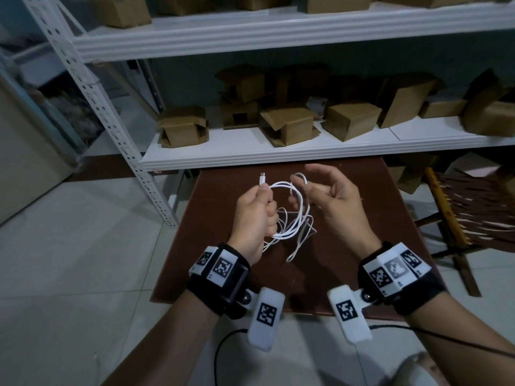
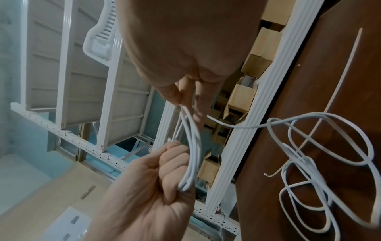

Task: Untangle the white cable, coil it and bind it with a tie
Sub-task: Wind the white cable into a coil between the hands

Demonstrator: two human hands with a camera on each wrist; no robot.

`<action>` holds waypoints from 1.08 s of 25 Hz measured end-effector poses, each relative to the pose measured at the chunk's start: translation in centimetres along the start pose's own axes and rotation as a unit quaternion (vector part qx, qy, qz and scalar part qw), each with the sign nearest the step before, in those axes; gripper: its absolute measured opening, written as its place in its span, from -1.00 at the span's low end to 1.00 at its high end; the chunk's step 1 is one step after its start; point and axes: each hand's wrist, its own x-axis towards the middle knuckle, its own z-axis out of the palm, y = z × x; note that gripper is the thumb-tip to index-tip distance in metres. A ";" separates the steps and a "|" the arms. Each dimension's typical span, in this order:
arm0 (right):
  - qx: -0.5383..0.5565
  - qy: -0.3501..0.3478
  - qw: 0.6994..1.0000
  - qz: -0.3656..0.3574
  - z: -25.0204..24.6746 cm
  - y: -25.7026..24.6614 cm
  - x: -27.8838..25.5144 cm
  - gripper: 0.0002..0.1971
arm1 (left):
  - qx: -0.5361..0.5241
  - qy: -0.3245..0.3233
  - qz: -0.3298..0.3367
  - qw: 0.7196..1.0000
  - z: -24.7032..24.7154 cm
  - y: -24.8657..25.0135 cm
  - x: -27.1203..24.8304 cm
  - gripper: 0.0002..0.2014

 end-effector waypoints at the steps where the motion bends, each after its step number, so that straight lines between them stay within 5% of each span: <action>1: 0.016 -0.008 1.000 0.020 0.2 -0.2 -0.1 -0.59 | 0.004 0.000 0.000 1.000 0.0 0.0 0.0 -0.64; 15: 0.100 -0.028 0.988 0.115 -0.6 0.3 0.0 -0.46 | 0.055 -0.038 0.004 0.998 -0.8 0.1 0.0 -0.65; 22: 0.105 -0.026 0.988 0.106 -0.3 0.2 0.1 -0.65 | 0.221 0.025 0.079 0.972 -1.1 -1.7 1.3 -0.62; 27: 0.109 -0.025 0.988 0.108 -0.1 -0.1 -0.1 -0.63 | 0.147 -0.003 0.038 0.988 -0.2 -0.8 0.2 -0.66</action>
